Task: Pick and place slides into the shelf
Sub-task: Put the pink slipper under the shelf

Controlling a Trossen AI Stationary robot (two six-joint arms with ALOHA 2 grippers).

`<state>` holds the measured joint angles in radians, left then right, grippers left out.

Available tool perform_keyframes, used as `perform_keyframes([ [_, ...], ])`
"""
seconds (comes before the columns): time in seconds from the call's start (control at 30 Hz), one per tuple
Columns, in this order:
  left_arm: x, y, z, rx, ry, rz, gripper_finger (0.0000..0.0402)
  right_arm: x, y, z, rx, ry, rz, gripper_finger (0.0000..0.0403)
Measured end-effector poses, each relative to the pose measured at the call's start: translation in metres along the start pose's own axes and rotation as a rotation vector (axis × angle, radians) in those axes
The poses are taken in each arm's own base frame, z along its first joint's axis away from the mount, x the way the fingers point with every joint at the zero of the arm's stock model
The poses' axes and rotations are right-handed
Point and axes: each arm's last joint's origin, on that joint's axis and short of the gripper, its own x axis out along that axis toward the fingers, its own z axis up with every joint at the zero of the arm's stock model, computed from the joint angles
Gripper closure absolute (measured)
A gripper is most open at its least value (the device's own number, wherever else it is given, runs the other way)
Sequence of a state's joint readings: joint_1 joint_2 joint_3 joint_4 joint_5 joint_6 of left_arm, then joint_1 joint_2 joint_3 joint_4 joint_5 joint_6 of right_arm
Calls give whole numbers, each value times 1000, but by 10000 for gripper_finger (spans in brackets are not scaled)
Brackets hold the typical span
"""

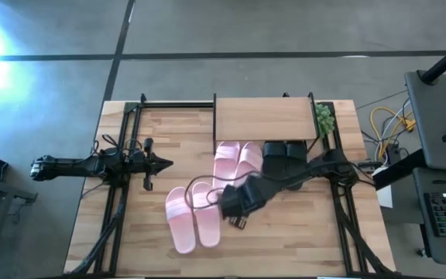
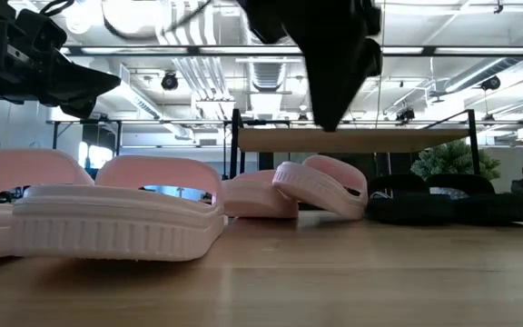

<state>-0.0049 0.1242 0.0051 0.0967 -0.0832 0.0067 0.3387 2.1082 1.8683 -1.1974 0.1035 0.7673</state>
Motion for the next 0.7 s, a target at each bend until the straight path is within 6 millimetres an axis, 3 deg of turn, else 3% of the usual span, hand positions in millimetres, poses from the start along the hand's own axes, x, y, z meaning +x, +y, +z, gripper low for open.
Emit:
perform_keyframes([
  [0.13, 0, 0, 0, 0, 0, 0, 402, 10, 16, 3, 57, -74, 132, 292],
  [0.23, 0, 0, 0, 0, 0, 0, 402, 26, 15, 5, 106, -95, 85, 307],
  [0.5, 0, 0, 0, 0, 2, 0, 402, 53, -13, 14, 170, -84, -54, 374],
  [0.7, 0, 0, -1, 1, 6, 0, 402, 63, -32, 13, 198, -7, -127, 392],
])
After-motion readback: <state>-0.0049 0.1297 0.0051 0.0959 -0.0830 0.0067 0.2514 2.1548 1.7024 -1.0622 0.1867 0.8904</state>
